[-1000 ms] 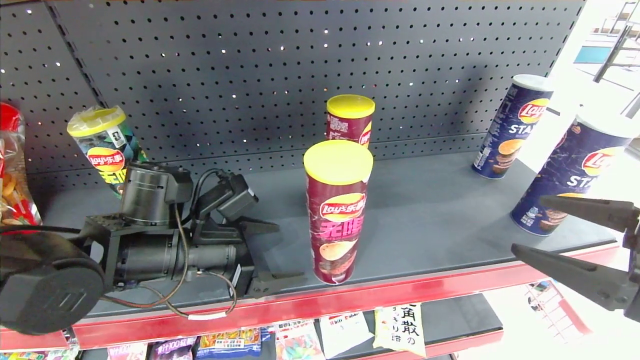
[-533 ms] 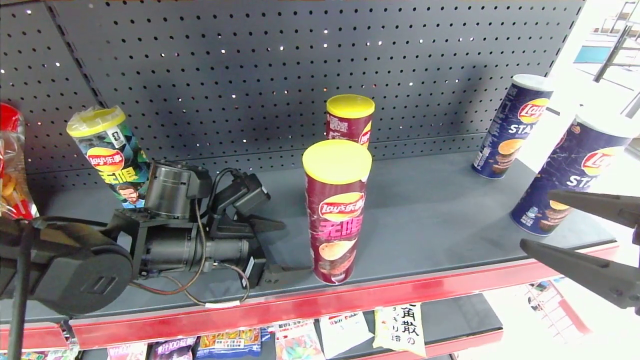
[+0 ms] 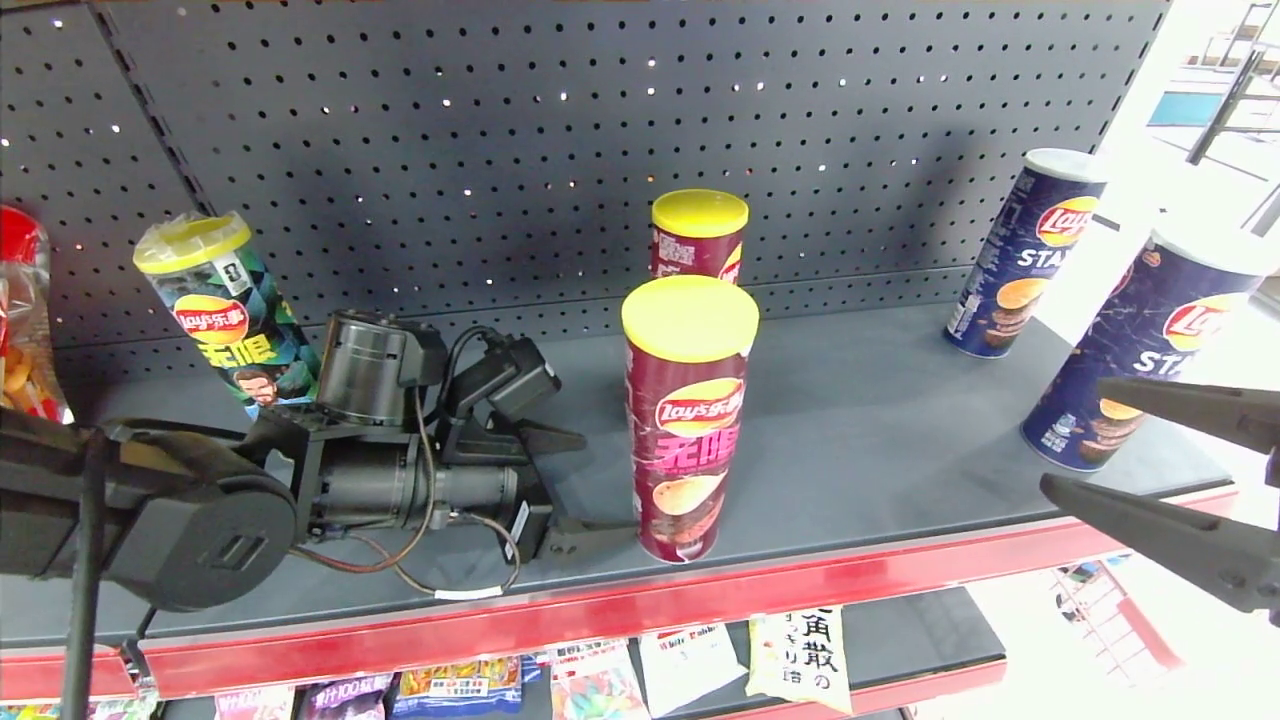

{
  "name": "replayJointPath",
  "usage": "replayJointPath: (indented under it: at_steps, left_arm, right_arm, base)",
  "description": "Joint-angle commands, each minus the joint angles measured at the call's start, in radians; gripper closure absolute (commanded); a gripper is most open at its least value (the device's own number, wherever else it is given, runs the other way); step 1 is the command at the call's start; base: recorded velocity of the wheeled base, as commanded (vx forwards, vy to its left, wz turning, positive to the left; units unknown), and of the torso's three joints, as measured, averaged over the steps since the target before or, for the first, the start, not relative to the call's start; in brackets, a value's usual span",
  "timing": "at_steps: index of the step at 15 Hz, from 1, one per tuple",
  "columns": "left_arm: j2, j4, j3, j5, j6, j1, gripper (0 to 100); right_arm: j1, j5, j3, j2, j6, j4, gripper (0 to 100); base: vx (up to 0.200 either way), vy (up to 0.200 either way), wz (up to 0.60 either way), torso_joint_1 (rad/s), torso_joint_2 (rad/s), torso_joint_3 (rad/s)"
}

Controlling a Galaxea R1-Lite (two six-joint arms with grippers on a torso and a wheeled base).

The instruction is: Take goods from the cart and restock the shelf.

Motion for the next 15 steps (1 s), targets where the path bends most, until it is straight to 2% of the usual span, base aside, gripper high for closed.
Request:
replayJointPath:
  at_steps: [1, 7, 11, 13, 15]
  left_arm:
    - [0.008, 0.000, -0.010, 0.000, -0.001, -0.001, 0]
    - [0.035, 0.000, -0.051, 0.000, -0.001, -0.002, 0]
    - [0.005, 0.000, -0.020, 0.003, -0.001, -0.001, 0]
    - [-0.101, 0.000, 0.059, 0.060, -0.005, 0.004, 0]
    - [-0.314, 0.003, 0.178, 0.215, -0.025, 0.059, 0]
  right_arm:
    - [0.001, 0.001, -0.002, 0.004, -0.001, 0.000, 0]
    - [0.001, 0.001, -0.002, 0.004, 0.001, 0.000, 0]
    - [0.001, 0.001, 0.009, 0.008, -0.001, 0.002, 0]
    - [-0.001, -0.002, 0.049, 0.000, -0.001, 0.002, 0]
    - [-0.009, -0.093, 0.164, -0.071, -0.009, 0.000, 0]
  base:
    - [0.000, 0.000, 0.00, 0.000, 0.00, 0.000]
    - [0.000, 0.000, 0.00, 0.000, 0.00, 0.000]
    - [0.000, 0.000, 0.00, 0.000, 0.00, 0.000]
    - [0.000, 0.000, 0.00, 0.000, 0.00, 0.000]
    - [0.000, 0.000, 0.00, 0.000, 0.00, 0.000]
